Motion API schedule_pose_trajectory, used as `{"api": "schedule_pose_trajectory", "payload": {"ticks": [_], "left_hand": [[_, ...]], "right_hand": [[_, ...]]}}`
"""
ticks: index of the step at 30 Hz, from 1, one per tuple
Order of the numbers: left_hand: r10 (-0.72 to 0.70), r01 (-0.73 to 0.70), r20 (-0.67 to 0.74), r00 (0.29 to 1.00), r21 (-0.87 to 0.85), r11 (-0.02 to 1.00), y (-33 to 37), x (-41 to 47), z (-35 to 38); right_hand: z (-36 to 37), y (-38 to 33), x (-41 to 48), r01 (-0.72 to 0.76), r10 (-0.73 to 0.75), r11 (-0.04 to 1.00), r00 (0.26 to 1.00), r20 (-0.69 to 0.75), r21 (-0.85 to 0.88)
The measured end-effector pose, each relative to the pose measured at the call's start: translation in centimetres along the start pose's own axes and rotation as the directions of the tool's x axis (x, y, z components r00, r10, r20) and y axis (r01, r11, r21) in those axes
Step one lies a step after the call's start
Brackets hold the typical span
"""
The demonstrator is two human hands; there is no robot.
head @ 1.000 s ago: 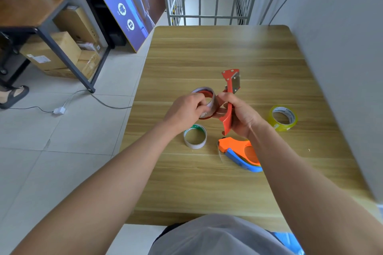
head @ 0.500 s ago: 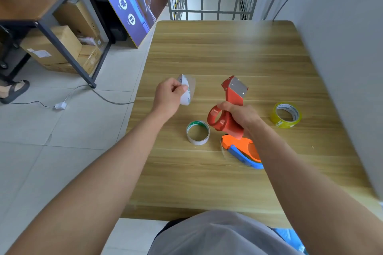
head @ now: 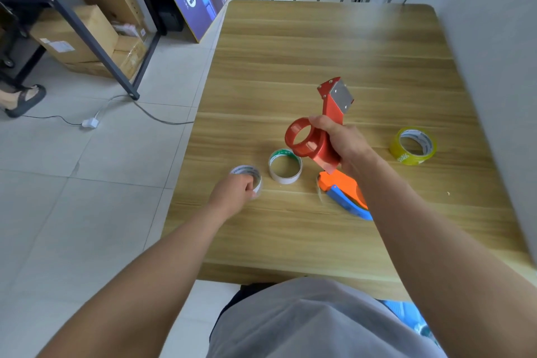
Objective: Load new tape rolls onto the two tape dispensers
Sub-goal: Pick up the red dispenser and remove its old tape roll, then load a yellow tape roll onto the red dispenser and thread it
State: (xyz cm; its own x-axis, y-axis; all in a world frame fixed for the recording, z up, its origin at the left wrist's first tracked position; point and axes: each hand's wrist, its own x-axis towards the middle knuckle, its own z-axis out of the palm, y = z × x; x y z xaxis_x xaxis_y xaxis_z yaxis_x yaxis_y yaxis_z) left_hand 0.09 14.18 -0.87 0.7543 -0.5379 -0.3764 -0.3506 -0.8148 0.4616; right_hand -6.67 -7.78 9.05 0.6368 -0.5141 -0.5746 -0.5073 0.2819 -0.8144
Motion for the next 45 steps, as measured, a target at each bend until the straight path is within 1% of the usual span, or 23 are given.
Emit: {"api": "schedule_pose_trajectory", "payload": {"ticks": [3, 6, 8, 9, 11, 13, 15, 18, 20, 23, 28, 30, 33, 36, 39, 42, 45], "left_hand": [[-0.012, 0.011, 0.05, 0.999, 0.019, 1.0, -0.5, -0.2, 1.2], [-0.03, 0.035, 0.07, 0.997, -0.07, 0.997, -0.6, 0.0, 1.4], [-0.046, 0.054, 0.056, 0.997, -0.148, 0.988, -0.3, 0.1, 1.0], [-0.05, 0.052, 0.019, 0.999, -0.173, 0.983, 0.2, 0.2, 0.5], [-0.039, 0.017, -0.103, 0.994, -0.201, 0.98, 1.7, 0.5, -1.0], [-0.001, -0.057, -0.222, 0.975, -0.254, 0.966, 4.0, 0.8, -2.9], [0.045, -0.149, -0.308, 0.95, -0.324, 0.934, 6.7, 1.2, -4.7], [0.119, -0.271, -0.397, 0.91, -0.353, 0.895, 10.6, 2.0, -6.6], [0.175, -0.334, -0.408, 0.896, -0.359, 0.872, 13.0, 2.5, -7.0], [0.244, -0.388, -0.379, 0.893, -0.371, 0.844, 16.0, 3.3, -6.5], [0.363, -0.452, -0.295, 0.884, -0.343, 0.823, 20.3, 4.9, -4.0], [0.409, -0.465, -0.227, 0.884, -0.34, 0.817, 22.0, 5.7, -2.6], [0.459, -0.461, -0.087, 0.884, -0.315, 0.83, 24.6, 7.2, -0.1], [0.469, -0.447, 0.03, 0.883, -0.254, 0.858, 26.7, 8.7, 2.6], [0.47, -0.445, 0.118, 0.875, -0.185, 0.876, 28.2, 10.1, 5.2], [0.452, -0.443, 0.167, 0.876, -0.088, 0.892, 29.3, 11.2, 7.4], [0.464, -0.468, 0.189, 0.865, -0.03, 0.883, 30.0, 12.0, 9.3]], "right_hand": [[-0.1, 0.1, -0.1, 0.002, -0.003, 1.0, 1.0, 0.029, 0.025], [-0.3, 0.2, -0.2, -0.002, -0.001, 0.998, 0.998, 0.059, 0.059], [-0.6, 0.3, -0.2, 0.007, -0.013, 0.997, 0.997, 0.081, 0.079], [-0.8, 0.3, -0.2, 0.016, -0.024, 0.996, 0.996, 0.09, 0.085], [-1.2, 0.3, -0.3, 0.034, -0.045, 0.994, 0.994, 0.1, 0.101], [-1.6, 0.3, -0.4, 0.045, -0.055, 0.993, 0.994, 0.095, 0.109], [-2.0, 0.3, -0.5, 0.055, -0.065, 0.991, 0.995, 0.077, 0.124], [-3.0, 0.2, -0.7, 0.072, -0.08, 0.983, 0.996, 0.042, 0.167], [-4.1, 0.1, -0.9, 0.091, -0.097, 0.976, 0.995, 0.018, 0.198], [-6.1, 0.2, -1.2, 0.122, -0.115, 0.971, 0.992, -0.045, 0.205], [-10.6, 0.6, -1.7, 0.142, -0.095, 0.963, 0.974, -0.206, 0.23], [-12.6, 1.1, -1.9, 0.158, -0.085, 0.953, 0.959, -0.272, 0.26], [-15.3, 2.4, -2.2, 0.158, -0.043, 0.944, 0.929, -0.367, 0.29], [-17.6, 3.7, -2.7, 0.163, -0.009, 0.931, 0.904, -0.428, 0.325], [-19.6, 4.9, -2.9, 0.172, 0.01, 0.917, 0.892, -0.451, 0.36], [-21.3, 6.0, -2.9, 0.155, 0.032, 0.92, 0.885, -0.464, 0.359], [-22.6, 7.2, -2.6, 0.137, 0.048, 0.93, 0.874, -0.483, 0.341]]}}
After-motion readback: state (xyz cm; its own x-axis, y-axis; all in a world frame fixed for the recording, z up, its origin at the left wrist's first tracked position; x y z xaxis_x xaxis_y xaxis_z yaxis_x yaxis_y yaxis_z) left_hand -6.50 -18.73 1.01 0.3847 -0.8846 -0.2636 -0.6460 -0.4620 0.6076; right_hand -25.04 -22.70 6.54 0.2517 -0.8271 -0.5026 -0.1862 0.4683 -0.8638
